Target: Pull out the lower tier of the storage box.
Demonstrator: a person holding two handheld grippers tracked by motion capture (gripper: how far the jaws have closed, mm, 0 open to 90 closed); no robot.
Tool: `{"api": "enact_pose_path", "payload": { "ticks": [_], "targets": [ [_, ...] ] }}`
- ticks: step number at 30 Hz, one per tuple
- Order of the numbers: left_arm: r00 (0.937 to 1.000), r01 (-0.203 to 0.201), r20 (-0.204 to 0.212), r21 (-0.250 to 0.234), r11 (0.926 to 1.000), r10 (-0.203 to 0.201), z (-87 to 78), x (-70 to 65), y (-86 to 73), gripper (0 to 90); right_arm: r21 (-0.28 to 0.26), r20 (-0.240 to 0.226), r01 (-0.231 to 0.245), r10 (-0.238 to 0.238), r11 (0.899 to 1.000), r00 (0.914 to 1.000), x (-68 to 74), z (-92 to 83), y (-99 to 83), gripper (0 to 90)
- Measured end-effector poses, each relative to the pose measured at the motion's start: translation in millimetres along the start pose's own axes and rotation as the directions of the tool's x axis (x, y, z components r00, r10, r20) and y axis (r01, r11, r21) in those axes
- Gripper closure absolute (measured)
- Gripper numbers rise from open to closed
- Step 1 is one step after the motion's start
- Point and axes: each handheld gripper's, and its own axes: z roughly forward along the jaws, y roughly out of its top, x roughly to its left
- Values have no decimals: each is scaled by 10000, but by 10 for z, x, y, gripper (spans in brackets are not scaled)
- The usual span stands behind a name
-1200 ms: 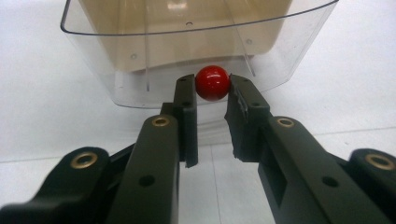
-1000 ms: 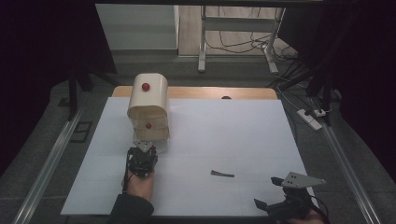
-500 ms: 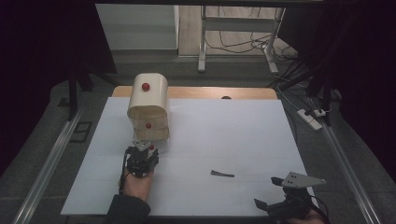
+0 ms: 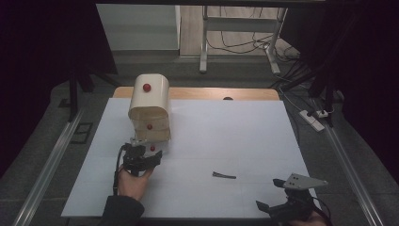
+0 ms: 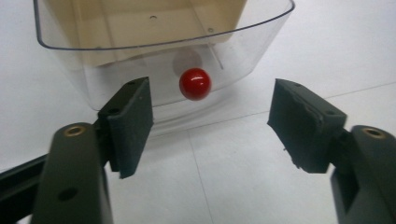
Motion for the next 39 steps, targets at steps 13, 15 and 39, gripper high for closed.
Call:
{"api": "enact_pose_path", "payload": {
  "ticks": [13, 15, 39],
  "targets": [
    [9828, -1356, 1317, 417, 9899, 1291, -79, 109, 104, 0, 31, -50, -45, 45, 10000, 10000, -7, 2, 1, 0],
    [9717, -1781, 1653, 436, 9830, 1687, -88, 119, 105, 0, 29, -56, -39, 39, 10000, 10000, -6, 2, 1, 0],
    [8802, -3265, 3624, -56, 9452, 3063, -253, 429, 255, 0, 128, -64, -93, 94, 9999, 9999, -6, 9, 4, 2]
  ]
}}
